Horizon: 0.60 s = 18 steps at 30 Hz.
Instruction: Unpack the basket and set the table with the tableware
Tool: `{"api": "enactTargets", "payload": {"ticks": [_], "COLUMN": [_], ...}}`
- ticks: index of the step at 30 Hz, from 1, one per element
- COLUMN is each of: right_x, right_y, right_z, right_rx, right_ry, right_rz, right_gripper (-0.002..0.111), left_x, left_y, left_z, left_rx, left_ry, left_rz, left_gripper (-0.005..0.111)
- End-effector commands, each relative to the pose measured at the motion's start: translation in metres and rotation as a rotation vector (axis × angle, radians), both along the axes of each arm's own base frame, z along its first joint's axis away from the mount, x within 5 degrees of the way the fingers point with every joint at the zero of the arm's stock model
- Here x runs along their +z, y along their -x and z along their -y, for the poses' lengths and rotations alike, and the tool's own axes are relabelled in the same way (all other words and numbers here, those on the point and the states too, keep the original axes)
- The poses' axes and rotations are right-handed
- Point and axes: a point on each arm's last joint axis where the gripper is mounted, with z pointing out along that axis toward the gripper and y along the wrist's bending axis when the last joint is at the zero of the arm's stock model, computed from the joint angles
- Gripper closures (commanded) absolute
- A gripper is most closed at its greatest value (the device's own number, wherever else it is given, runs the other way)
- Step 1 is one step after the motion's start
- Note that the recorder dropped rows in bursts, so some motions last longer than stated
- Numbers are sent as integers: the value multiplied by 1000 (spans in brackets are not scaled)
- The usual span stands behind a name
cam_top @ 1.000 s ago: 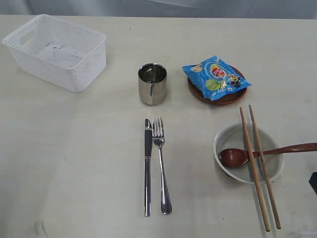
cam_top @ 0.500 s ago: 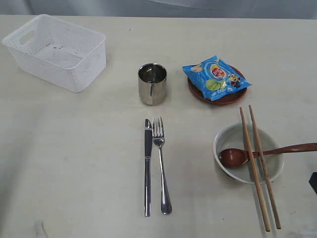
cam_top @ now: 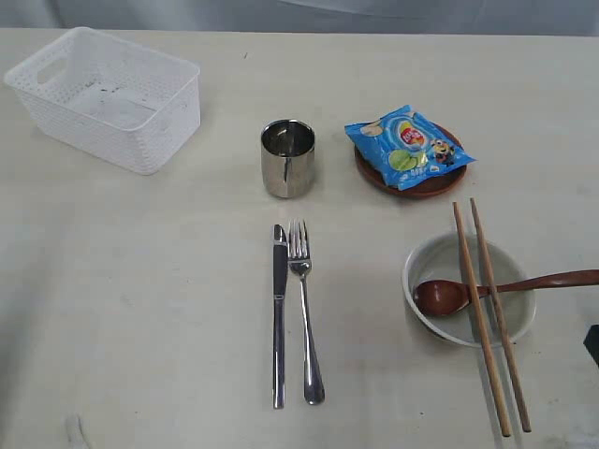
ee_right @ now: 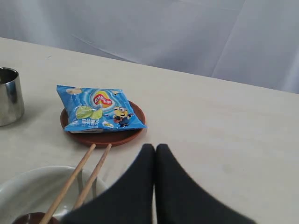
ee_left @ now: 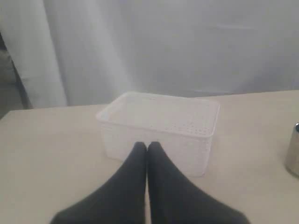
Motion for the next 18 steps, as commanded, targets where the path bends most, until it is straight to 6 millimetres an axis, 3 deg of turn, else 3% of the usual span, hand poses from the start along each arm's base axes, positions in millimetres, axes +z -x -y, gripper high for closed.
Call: {"api": "enactTargets", "payload": {"ticks": [1, 18], "right_x": [-1, -1], "right_y": [0, 0], "right_z": [0, 0], "right_rx": [-6, -6], "right_ry": [-4, -4], "right_rz": [3, 3], "right_gripper": [108, 108], "left_x": [-9, -14], "left_y": [1, 2], "left_z": [-1, -2], "left_rx": [6, 8], "left_ry": [-49, -62], "left_rz": [-87, -134], "left_gripper": [106, 106]}}
